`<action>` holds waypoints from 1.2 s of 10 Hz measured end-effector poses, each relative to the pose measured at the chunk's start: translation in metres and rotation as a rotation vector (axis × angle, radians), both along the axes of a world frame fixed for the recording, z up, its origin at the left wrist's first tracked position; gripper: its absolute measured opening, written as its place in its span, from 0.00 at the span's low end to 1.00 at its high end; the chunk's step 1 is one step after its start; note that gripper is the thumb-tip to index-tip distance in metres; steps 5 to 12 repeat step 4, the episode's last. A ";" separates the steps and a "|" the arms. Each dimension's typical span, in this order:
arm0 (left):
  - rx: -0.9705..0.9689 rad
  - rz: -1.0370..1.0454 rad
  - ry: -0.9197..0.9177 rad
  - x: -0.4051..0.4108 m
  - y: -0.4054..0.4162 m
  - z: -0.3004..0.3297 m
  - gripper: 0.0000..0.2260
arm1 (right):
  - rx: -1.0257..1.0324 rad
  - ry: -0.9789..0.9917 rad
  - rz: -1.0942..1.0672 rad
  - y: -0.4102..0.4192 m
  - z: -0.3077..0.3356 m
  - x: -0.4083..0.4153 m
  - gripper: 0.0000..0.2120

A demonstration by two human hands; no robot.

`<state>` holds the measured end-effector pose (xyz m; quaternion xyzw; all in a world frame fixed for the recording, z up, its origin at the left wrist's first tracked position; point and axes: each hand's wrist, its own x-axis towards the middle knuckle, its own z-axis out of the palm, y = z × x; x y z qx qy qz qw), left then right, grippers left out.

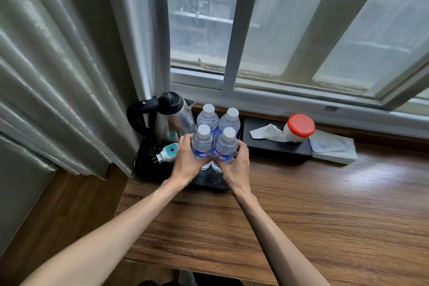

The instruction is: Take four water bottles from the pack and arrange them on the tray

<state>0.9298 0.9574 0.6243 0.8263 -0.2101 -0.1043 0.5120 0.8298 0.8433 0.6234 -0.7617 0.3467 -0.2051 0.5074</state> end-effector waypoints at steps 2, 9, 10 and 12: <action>0.035 -0.092 0.016 0.001 0.004 0.009 0.32 | 0.021 0.024 0.062 0.002 0.005 -0.005 0.43; 0.037 -0.181 0.070 0.004 0.021 0.009 0.40 | 0.023 0.021 0.082 0.001 0.020 -0.020 0.48; 0.037 -0.181 0.070 0.004 0.021 0.009 0.40 | 0.023 0.021 0.082 0.001 0.020 -0.020 0.48; 0.037 -0.181 0.070 0.004 0.021 0.009 0.40 | 0.023 0.021 0.082 0.001 0.020 -0.020 0.48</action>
